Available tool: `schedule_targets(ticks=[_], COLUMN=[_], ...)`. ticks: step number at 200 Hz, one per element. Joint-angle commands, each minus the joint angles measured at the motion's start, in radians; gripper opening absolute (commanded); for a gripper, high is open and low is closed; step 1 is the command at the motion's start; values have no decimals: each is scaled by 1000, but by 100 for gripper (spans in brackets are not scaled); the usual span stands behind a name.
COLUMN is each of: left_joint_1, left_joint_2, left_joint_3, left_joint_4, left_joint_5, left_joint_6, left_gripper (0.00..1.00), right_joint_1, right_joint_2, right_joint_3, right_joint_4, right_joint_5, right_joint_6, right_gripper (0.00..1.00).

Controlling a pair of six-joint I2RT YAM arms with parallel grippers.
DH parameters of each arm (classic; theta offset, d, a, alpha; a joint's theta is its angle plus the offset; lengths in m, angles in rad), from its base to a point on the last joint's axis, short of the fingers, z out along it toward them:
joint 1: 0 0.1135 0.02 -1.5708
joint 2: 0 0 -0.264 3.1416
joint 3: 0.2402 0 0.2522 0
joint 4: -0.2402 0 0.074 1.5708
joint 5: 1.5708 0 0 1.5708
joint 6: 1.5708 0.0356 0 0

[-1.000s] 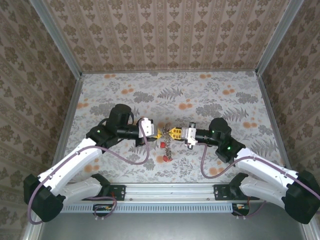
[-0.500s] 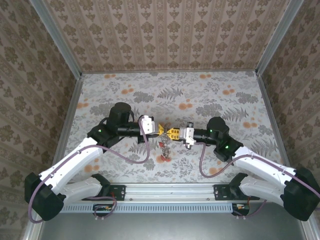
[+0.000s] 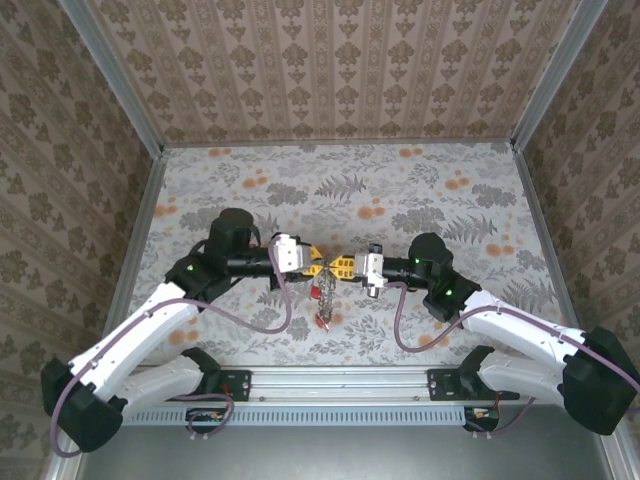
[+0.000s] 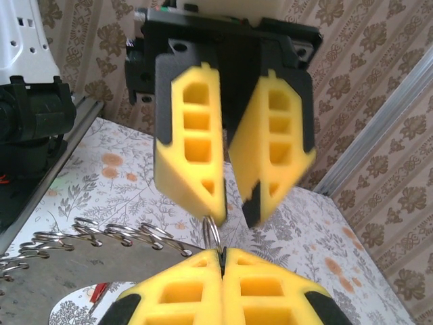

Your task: Put the keys on the keyring

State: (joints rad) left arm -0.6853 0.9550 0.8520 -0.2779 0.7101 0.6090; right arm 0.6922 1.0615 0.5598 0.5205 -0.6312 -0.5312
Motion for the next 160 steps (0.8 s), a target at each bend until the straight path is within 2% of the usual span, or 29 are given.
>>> schedule_targets(ticks=[1, 15, 41, 85, 129, 160], left_joint_1=[26, 27, 23, -12, -34, -42], left_joint_2=[-84, -110, -78, -19, 5, 17], left_joint_3=[-47, -80, -92, -91, -85, -80], left_joint_4=[-68, -27, 51, 155, 192, 186], left_joint_5=[30, 27, 34, 11, 6, 17], left_joint_6=[-4, -34, -91, -130, -132, -119], left_gripper=[33, 39, 43, 43, 33, 19], right_joint_1=[2, 3, 3, 4, 13, 15], right_joint_2=[-28, -32, -26, -15, -2, 11], right_joint_3=[23, 21, 23, 32, 21, 14], right_joint_4=[62, 62, 70, 85, 117, 149], right_joint_5=[15, 15, 11, 17, 31, 35], right_joint_6=[28, 33, 46, 67, 92, 112], right_gripper=[0, 0, 0, 0, 0, 0])
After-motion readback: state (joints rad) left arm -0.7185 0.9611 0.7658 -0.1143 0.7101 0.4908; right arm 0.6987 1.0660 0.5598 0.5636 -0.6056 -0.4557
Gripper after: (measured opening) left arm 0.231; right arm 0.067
